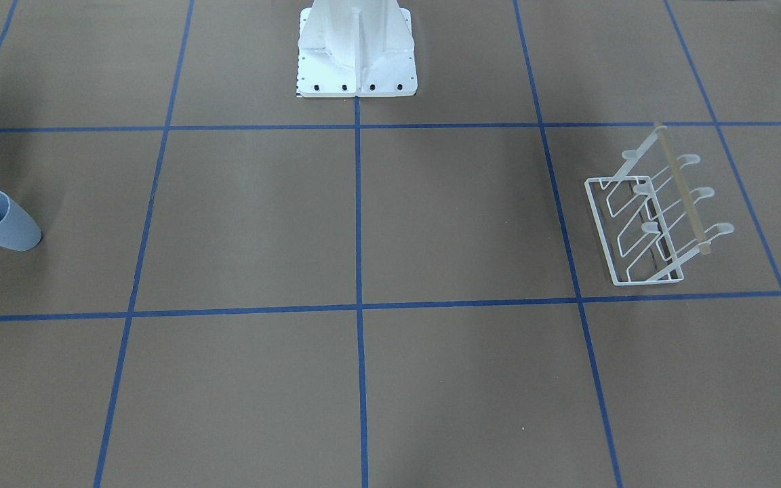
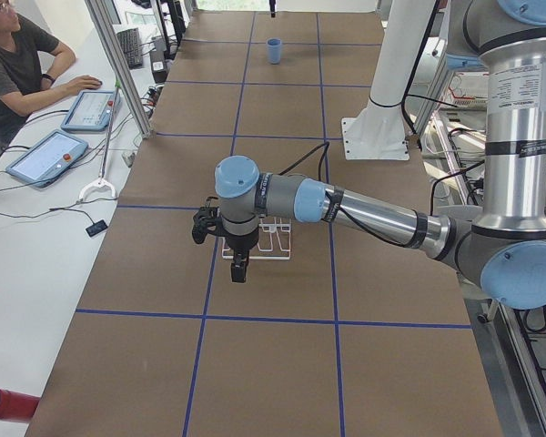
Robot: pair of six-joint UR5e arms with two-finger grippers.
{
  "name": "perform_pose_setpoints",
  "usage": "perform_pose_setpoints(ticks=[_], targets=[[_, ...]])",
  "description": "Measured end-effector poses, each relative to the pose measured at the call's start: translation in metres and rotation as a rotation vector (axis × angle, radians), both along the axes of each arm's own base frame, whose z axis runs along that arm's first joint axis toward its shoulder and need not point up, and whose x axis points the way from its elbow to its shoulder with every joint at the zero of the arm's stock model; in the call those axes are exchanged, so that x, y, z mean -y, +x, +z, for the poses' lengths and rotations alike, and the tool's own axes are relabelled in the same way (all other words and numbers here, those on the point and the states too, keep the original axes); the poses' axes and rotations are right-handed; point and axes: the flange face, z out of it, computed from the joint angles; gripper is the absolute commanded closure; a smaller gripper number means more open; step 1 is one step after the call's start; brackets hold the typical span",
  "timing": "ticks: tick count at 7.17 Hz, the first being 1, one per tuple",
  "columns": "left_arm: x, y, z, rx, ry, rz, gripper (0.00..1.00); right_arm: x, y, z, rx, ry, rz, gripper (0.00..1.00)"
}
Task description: Hang cup on cup holder
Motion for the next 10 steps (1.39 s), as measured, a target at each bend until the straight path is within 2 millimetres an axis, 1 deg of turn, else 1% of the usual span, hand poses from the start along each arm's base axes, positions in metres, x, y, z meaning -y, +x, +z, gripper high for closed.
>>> perform_pose_setpoints(ticks=[3, 5, 6, 7, 8, 10], targets=[[0.0, 0.001, -0.009, -0.007, 0.026, 0.008, 0.01, -0.001, 0.0, -0.005, 0.004, 0.01, 0.001, 0.0], [-0.002, 0.002, -0.02, -0.019, 0.054, 0.018, 0.01, -0.001, 0.0, -0.007, 0.007, 0.011, 0.0, 0.0], [-0.002, 0.002, -0.021, -0.02, 0.058, 0.02, 0.01, 0.0, -0.002, -0.007, 0.012, 0.012, -0.003, 0.0], [-0.001, 0.002, -0.024, -0.02, 0.066, 0.02, 0.01, 0.0, -0.006, -0.008, 0.018, 0.011, -0.011, 0.0], [-0.001, 0.003, -0.022, -0.021, 0.066, 0.019, 0.01, 0.001, -0.014, -0.009, 0.022, 0.012, -0.028, 0.0], [0.001, 0.004, -0.012, -0.025, 0.047, 0.018, 0.01, 0.004, -0.033, -0.013, 0.054, 0.006, -0.063, 0.0]])
